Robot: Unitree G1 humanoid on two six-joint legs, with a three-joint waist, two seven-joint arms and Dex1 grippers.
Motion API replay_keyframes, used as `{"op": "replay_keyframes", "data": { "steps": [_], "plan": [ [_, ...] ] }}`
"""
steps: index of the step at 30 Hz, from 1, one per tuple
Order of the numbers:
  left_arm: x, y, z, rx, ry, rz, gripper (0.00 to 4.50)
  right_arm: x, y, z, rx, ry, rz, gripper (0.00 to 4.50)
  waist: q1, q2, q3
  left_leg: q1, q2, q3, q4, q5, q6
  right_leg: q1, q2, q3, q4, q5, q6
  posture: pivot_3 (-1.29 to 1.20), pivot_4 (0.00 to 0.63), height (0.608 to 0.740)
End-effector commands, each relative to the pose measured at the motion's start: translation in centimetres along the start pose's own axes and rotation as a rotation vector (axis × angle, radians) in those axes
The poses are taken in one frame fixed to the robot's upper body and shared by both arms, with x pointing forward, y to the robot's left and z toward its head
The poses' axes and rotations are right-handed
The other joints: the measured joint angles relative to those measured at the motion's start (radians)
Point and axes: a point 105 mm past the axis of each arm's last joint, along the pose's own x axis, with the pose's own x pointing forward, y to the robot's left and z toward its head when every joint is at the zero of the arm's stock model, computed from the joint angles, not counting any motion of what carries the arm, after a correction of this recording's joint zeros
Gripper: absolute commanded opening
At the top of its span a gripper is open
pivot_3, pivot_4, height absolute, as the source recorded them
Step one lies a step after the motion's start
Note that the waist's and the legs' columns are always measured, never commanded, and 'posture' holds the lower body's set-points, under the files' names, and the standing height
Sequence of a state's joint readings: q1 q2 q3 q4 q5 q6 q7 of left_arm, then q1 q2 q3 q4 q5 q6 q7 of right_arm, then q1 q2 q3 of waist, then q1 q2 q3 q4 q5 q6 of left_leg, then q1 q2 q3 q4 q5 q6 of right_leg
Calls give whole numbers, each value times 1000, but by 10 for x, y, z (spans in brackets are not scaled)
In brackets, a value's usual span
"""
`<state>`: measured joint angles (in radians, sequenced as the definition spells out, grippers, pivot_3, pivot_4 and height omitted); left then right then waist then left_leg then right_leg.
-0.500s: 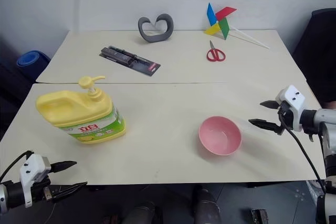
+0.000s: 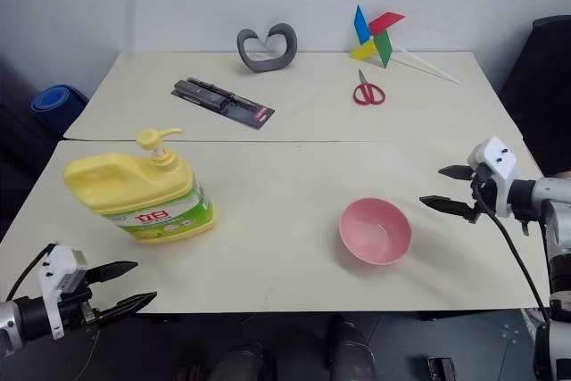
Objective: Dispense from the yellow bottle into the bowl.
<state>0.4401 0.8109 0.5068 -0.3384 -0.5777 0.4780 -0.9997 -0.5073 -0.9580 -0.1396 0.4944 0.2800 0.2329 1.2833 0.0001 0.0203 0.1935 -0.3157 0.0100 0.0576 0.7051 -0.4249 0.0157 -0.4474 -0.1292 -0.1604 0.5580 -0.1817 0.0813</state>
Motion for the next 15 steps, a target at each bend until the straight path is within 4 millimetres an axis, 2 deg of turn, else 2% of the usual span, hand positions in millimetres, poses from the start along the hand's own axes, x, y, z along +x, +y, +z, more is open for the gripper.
{"op": "replay_keyframes", "data": {
  "steps": [1, 4, 7, 10, 12, 15],
  "plan": [
    [-1, -21, 36, 68, -35, -152, 4500, -13, 20, 28, -51, -47, 69, 4489, 4, 1, 0, 0, 0, -2, 1, 0, -1, 0, 0, -1, 0, 0, 0, 0, 150, 740],
    [-1, -36, 58, 134, -19, -289, 4500, -13, 51, 43, -84, -61, 146, 4489, 2, 1, 0, -1, 1, -2, 4, -1, -2, 0, 1, 0, 1, 0, -1, 0, 150, 740],
    [1, -47, 78, 223, 0, -371, 4500, -12, 75, 48, -101, -53, 174, 4489, 2, 1, 0, -1, 2, -5, 9, -2, -4, 0, 3, 1, 4, 0, -1, 0, 150, 740],
    [4, -60, 103, 305, -4, -453, 4500, -7, 111, 40, -118, -11, 234, 4489, 4, 0, 0, -1, 2, -8, 11, -3, -4, 0, 4, 3, 7, -1, -2, 0, 150, 740],
    [5, -68, 110, 339, 19, -516, 4500, 0, 129, 32, -112, 15, 248, 4489, 4, 0, 0, 0, 2, -9, 12, -4, -5, 0, 6, 3, 8, -1, -3, 0, 150, 740],
    [7, -72, 112, 381, 62, -575, 4500, 11, 139, 19, -108, 54, 194, 4489, 0, 0, 0, 0, 1, -8, 12, -4, -6, 0, 9, 5, 8, -1, -4, 0, 150, 740]
  ]
}}
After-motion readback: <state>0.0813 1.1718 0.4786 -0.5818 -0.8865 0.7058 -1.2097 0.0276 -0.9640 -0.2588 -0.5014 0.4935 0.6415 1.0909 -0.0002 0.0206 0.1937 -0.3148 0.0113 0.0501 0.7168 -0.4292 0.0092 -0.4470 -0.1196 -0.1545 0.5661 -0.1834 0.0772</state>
